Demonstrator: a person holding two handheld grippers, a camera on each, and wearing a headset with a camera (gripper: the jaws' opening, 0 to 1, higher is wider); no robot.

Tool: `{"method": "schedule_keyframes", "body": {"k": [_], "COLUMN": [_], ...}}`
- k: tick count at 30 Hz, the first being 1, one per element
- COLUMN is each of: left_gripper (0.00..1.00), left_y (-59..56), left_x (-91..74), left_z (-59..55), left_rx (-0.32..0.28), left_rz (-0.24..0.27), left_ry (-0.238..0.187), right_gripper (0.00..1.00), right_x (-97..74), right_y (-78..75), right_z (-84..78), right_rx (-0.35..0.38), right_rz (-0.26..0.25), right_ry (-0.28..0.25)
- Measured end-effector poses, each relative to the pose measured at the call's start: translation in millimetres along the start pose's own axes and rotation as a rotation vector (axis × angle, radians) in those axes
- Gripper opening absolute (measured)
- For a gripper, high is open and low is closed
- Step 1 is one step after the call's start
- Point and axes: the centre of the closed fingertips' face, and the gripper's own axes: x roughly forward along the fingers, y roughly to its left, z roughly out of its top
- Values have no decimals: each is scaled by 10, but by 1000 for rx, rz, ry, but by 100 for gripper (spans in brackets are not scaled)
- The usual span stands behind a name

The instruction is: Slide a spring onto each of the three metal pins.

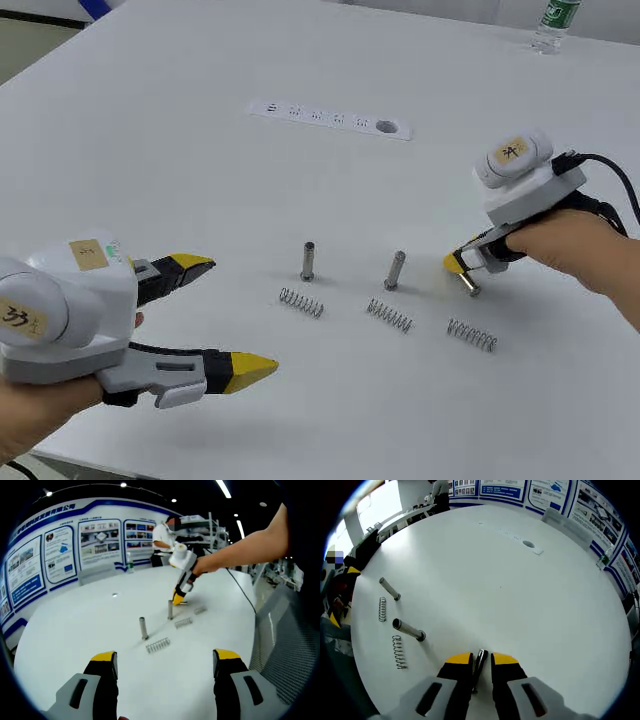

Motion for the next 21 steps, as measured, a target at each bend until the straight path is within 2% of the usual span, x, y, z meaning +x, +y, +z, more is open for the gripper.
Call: {"method": "schedule_keyframes", "body": {"k": [12, 16, 21], "left_gripper": [79, 79, 78], "left_y": [3, -2, -7], "left_x": [-4, 1, -3], "left_z": [-12, -5, -10], "left_rx": [-3, -3, -5], "left_rz": [-3, -5, -5], "left_ry": [4, 4, 4], "right_gripper": [12, 11, 9], "right_x": [12, 14, 11], "right_y": [34, 40, 27], "right_z": [-12, -18, -34], "right_rx": [50, 43, 114], "right_rz": [15, 15, 8], "right_ry": [38, 69, 89]}}
